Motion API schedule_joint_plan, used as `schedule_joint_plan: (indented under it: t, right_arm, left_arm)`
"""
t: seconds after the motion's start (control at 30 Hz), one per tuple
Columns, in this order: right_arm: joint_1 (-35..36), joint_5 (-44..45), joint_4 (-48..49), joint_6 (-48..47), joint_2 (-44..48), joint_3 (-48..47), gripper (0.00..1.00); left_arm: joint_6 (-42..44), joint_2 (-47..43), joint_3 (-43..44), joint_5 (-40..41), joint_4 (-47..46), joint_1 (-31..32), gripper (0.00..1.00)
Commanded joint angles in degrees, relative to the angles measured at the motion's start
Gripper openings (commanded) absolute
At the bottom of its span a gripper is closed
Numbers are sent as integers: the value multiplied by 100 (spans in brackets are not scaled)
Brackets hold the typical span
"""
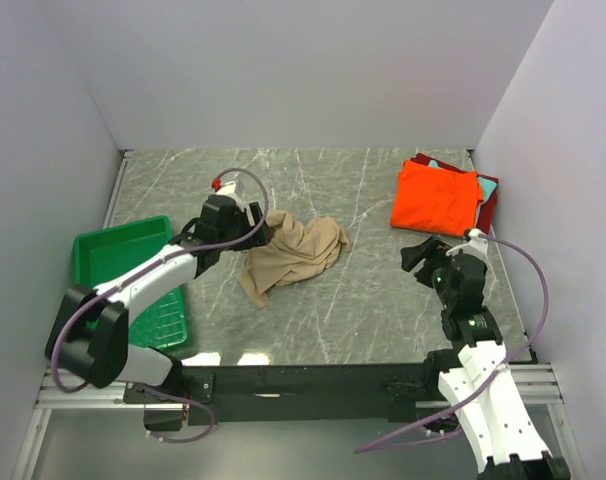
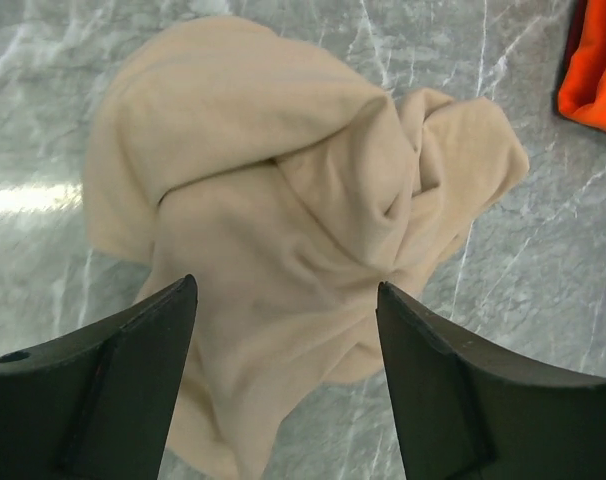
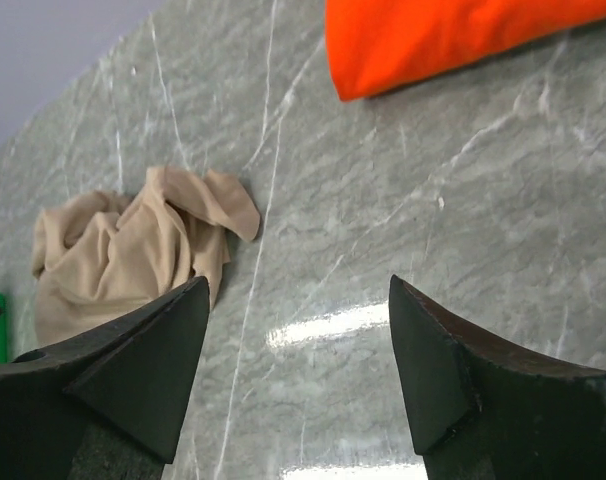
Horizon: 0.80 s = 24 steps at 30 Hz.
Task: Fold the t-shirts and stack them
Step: Move the tshirt to the center of the board, then flatten the tshirt out
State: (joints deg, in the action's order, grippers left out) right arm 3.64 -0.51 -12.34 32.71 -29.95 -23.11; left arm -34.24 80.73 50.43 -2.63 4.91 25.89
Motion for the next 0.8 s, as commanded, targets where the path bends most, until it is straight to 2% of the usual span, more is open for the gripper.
schedule_joint_plan:
  t: [0.0,0.17,0.4,0.77]
  right_arm:
    - [102,-317,529,-98,-378,35,78]
    - [426,-327,996,7,-967,123,77]
    - [936,-54,1460,-54,-2048,-79,76]
    - [1271,-186,2095,-256,-4068,-905,76]
  left_arm:
    - [-74,-628,-401,579,-342,100,77]
    - [-136,-1024,-947,782,-113,118,75]
    - [-215,-1279,-1545,413,-279,127,72]
    - [-470,-734,-1712,-431,-1132,153,72]
